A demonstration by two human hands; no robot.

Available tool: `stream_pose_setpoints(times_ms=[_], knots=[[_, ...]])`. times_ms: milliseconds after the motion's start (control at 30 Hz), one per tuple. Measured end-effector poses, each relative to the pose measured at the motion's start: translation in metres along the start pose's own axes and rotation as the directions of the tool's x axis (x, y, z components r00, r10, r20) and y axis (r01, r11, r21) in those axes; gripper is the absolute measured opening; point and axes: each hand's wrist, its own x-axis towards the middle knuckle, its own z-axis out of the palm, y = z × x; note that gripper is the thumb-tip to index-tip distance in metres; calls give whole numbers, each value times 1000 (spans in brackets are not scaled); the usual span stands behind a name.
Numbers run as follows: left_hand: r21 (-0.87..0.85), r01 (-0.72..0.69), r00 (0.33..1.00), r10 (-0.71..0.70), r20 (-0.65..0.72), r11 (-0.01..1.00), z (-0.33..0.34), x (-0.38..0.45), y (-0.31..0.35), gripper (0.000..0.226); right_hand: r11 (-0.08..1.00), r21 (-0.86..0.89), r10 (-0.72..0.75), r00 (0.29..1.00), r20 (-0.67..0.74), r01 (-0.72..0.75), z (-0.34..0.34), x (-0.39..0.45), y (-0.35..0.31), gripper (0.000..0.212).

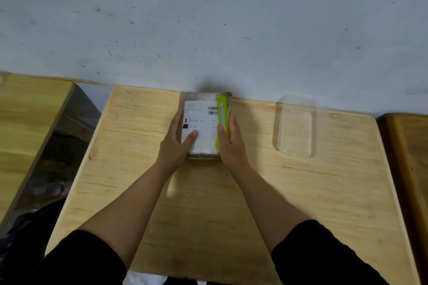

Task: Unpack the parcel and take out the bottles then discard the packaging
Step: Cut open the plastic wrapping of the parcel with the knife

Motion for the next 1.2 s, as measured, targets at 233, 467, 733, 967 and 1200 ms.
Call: stream_pose_setpoints(times_ms=[233,467,733,967,1200], knots=[[28,15,999,-16,52,1000,-20,-77,-14,67,998,13,67,996,-58,-66,14,-90,2,57],[66,-33,994,26,106,997,-44,-147,-50,66,995,-24,90,990,-109,-93,42,-177,15,56],[90,-39,987,25,159,995,-47,-162,-57,70,974,-204,64,983,-172,-100,47,-193,17,55],[135,-108,986,90,137,985,-47,-157,-55,72,980,-177,25,929,-368,-96,38,-190,9,39],[198,-125,989,108,97,972,-38,-133,-46,73,996,-69,47,987,-153,-59,13,-180,-2,64]])
